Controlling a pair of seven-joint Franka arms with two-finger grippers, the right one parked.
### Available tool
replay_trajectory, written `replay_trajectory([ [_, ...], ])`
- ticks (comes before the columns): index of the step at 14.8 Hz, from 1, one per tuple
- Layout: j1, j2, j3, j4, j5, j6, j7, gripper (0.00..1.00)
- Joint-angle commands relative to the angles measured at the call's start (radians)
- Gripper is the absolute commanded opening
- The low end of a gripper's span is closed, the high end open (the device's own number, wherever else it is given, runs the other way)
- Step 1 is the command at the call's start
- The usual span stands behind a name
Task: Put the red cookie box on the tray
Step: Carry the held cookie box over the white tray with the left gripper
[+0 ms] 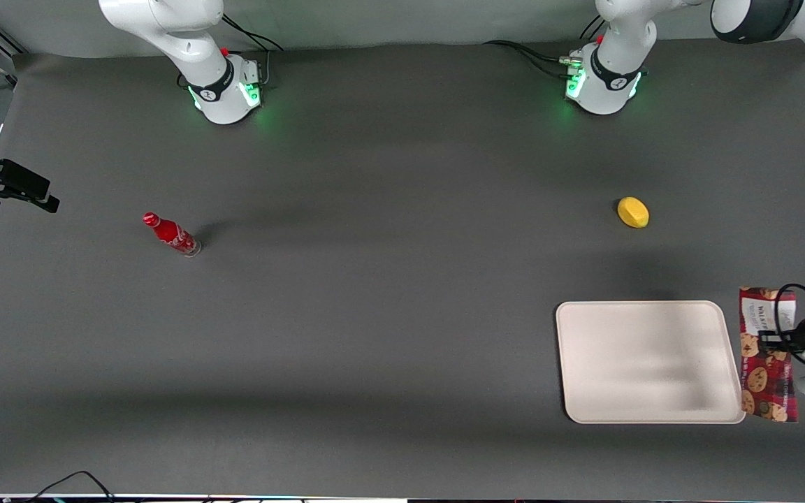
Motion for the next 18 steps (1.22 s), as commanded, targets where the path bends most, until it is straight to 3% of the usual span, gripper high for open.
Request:
replay_trajectory([
  [1, 0.003, -0.036, 0.004, -0.121, 0.008, 0.119, 0.021, 0.00],
  [12, 0.007, -0.043, 0.003, -0.382, -0.047, 0.580, -0.048, 0.00],
  [18, 0.013, -0.044, 0.003, -0.446, -0.047, 0.676, -0.048, 0.00],
])
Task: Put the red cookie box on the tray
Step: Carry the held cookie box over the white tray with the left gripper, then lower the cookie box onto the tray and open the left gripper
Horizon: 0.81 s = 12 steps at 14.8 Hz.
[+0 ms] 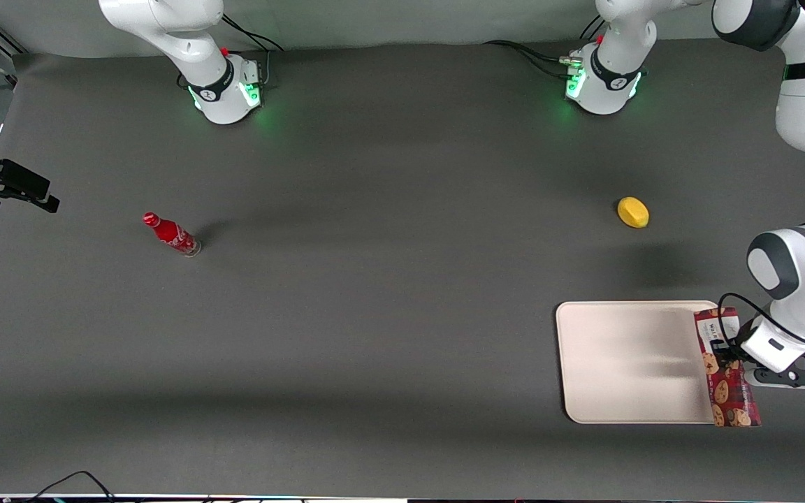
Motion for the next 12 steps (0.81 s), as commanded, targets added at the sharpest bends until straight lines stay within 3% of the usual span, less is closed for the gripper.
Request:
replay_trajectory([
  [1, 0.007, -0.042, 0.000, -0.075, -0.011, 0.068, -0.008, 0.00],
  [3, -0.004, -0.038, 0.000, -0.074, -0.025, 0.071, -0.019, 0.00],
  [8, -0.004, -0.036, 0.000, -0.071, -0.031, 0.068, -0.017, 0.65],
  [10, -0.008, -0.036, 0.000, -0.066, -0.033, 0.068, -0.023, 0.99],
  [12, -0.007, -0.038, 0.000, -0.051, -0.031, 0.046, -0.020, 1.00],
])
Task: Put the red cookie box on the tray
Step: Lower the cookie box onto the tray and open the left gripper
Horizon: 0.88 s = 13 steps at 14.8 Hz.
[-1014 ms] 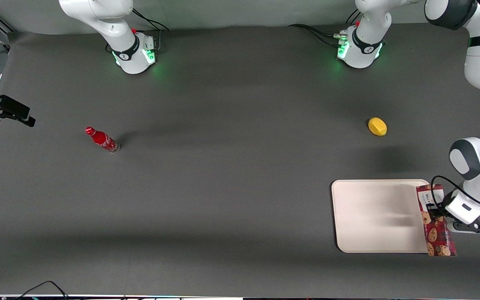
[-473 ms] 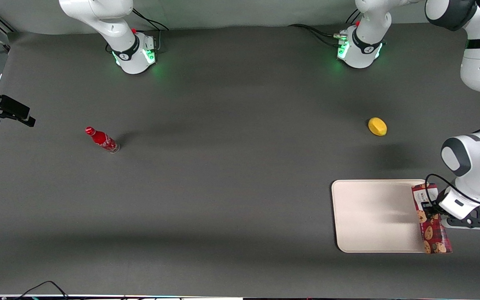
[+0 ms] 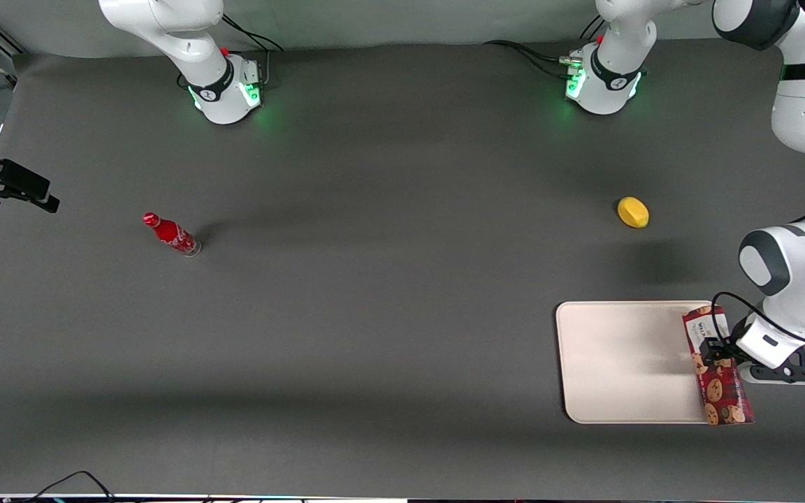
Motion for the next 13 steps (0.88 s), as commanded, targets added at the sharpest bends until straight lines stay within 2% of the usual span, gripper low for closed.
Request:
replay_trajectory([
  [1, -0.004, -0.036, 0.006, -0.013, -0.008, -0.023, -0.009, 1.00],
  [3, -0.010, -0.043, 0.007, 0.039, -0.004, -0.139, -0.012, 1.00],
  [7, -0.018, -0.086, 0.007, 0.224, -0.003, -0.567, -0.015, 1.00],
  [11, -0.035, -0.281, 0.006, 0.197, -0.004, -0.848, -0.083, 1.00],
  [13, -0.081, -0.414, 0.009, 0.112, 0.012, -0.942, -0.120, 1.00],
])
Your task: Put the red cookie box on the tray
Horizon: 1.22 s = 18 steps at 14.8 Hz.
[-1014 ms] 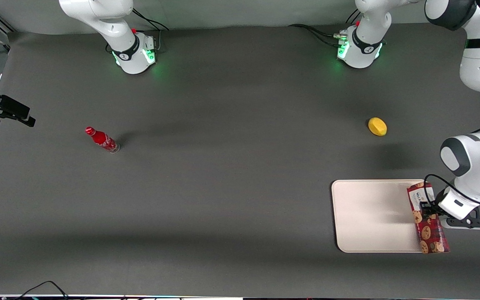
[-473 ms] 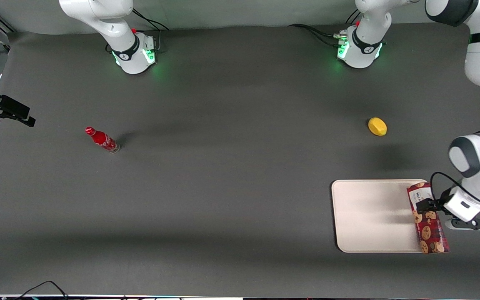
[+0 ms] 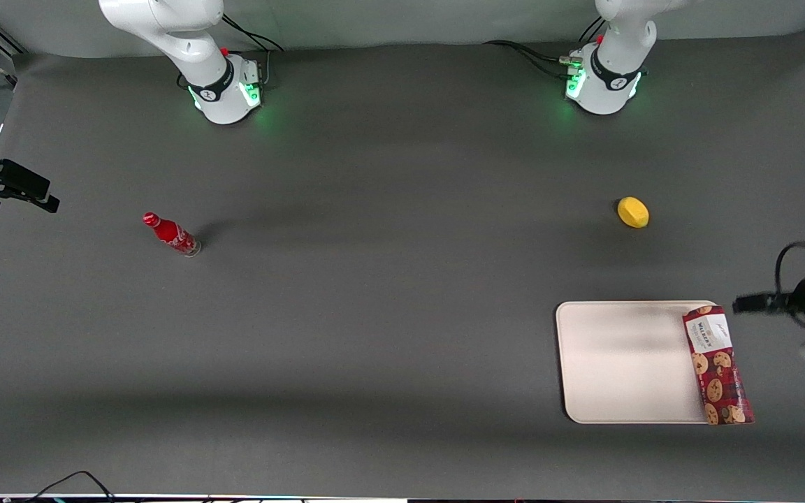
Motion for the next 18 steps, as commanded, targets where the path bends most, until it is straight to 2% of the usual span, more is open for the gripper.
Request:
replay_trajectory([
  [1, -0.078, -0.261, 0.012, -0.182, 0.027, -0.130, -0.084, 1.00],
  [2, -0.089, -0.321, 0.010, -0.218, 0.029, -0.170, -0.116, 1.00],
  [4, -0.130, -0.375, -0.002, -0.214, 0.023, -0.323, -0.187, 0.92],
  [7, -0.144, -0.430, -0.008, -0.237, 0.026, -0.327, -0.232, 1.00],
  [8, -0.144, -0.456, -0.008, -0.273, 0.027, -0.302, -0.232, 1.00],
  [11, -0.144, -0.637, -0.008, -0.578, 0.027, -0.044, -0.230, 1.00],
  [12, -0.147, -0.668, -0.013, -0.626, 0.023, 0.004, -0.232, 1.00],
  [16, -0.193, -0.647, -0.018, -0.585, 0.014, 0.009, -0.242, 1.00],
  [18, -0.204, -0.551, -0.013, -0.460, 0.015, -0.014, -0.239, 1.00],
])
